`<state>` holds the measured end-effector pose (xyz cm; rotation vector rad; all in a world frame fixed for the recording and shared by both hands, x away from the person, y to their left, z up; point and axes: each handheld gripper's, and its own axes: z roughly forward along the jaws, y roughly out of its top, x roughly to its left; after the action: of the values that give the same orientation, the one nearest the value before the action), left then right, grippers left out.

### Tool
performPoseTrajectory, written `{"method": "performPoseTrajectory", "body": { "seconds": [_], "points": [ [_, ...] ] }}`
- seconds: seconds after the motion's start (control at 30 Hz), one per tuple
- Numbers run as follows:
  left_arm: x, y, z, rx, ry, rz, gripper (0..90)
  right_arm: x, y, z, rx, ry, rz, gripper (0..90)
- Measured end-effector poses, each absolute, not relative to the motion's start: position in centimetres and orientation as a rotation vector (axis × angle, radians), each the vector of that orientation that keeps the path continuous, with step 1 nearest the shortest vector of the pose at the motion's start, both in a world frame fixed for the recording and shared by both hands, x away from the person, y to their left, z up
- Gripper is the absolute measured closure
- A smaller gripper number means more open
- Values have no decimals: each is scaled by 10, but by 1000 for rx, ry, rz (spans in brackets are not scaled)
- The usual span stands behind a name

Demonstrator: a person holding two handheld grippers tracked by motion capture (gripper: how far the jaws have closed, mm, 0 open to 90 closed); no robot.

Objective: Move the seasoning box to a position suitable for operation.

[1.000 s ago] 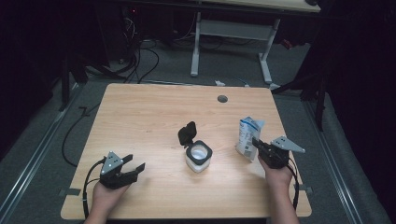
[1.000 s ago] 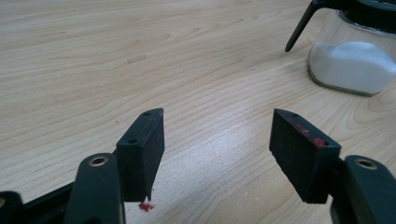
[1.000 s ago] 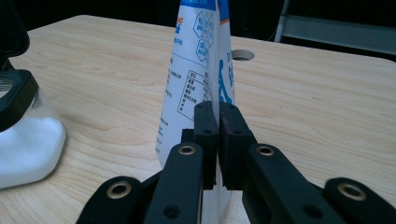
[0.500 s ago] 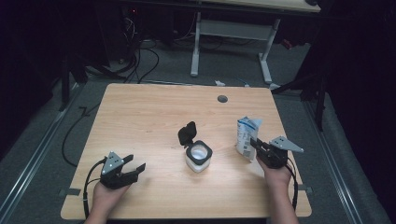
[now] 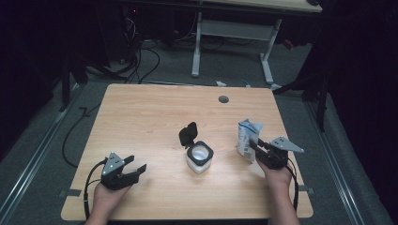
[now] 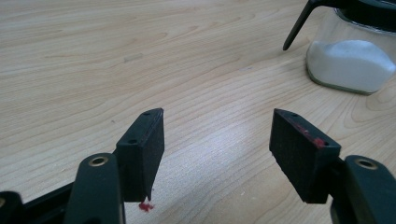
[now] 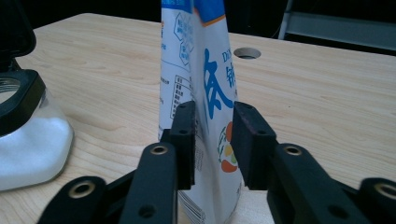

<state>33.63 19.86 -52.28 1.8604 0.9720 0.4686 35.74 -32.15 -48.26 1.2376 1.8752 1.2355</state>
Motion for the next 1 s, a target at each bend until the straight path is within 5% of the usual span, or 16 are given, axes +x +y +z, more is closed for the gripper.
{"method": "performPoseTrajectory", "body": {
  "seconds": [0.53,1.0],
  "points": [
    [337,197,-522,1863,974,453,357,356,-311,-482,1232,1872,1160,438],
    [341,190,-521,1885,977,463,358,342,-314,-481,1258,1844,1117,381]
  ]
}}
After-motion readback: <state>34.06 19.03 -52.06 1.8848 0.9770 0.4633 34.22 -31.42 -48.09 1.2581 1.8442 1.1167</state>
